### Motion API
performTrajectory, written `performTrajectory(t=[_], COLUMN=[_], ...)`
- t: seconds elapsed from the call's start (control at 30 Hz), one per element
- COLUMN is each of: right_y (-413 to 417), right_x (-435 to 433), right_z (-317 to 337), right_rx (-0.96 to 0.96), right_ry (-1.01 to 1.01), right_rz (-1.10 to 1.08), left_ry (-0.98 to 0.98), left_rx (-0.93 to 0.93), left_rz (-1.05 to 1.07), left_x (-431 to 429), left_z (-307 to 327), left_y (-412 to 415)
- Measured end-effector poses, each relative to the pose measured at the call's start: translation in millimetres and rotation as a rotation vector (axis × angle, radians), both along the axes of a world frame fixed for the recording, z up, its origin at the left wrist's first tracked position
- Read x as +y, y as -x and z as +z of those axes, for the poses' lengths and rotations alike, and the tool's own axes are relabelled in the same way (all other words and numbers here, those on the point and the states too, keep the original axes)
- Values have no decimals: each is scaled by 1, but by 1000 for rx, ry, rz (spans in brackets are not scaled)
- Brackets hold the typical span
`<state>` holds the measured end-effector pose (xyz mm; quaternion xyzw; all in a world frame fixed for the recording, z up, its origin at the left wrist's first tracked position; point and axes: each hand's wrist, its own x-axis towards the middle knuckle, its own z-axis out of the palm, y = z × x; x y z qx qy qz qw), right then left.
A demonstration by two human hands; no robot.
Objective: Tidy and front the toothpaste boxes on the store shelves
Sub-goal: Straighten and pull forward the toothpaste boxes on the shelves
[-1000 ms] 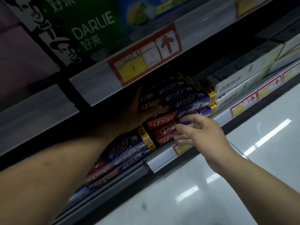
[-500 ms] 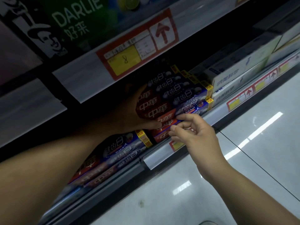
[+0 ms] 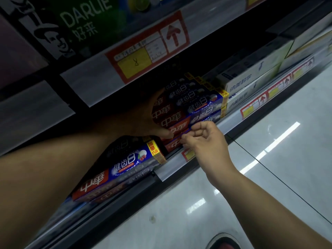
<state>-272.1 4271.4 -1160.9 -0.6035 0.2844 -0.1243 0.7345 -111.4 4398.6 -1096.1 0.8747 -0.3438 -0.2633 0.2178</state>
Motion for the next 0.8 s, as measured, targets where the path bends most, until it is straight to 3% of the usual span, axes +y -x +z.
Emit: performTrajectory(t=[0.3, 0.53, 0.63, 0.73, 0.8], right_y=[2, 25, 32, 35, 34], right_x=[8, 44, 62, 76, 81], right_z=[-2, -1, -5, -7, -8], right_rx=[13, -29, -27, -4, -1], right_ry=[101, 290, 350, 419, 456], right_rz=[-2, 209, 222, 220, 231], left_ry=[45, -13, -78, -1, 28], left_rx=[-8, -187, -155, -52, -83], left_rz=[77, 132, 197, 274, 287], left_x=[14, 85, 113, 127, 129], left_z=[11, 4, -6, -18, -24], left_y=[25, 68, 78, 78, 75])
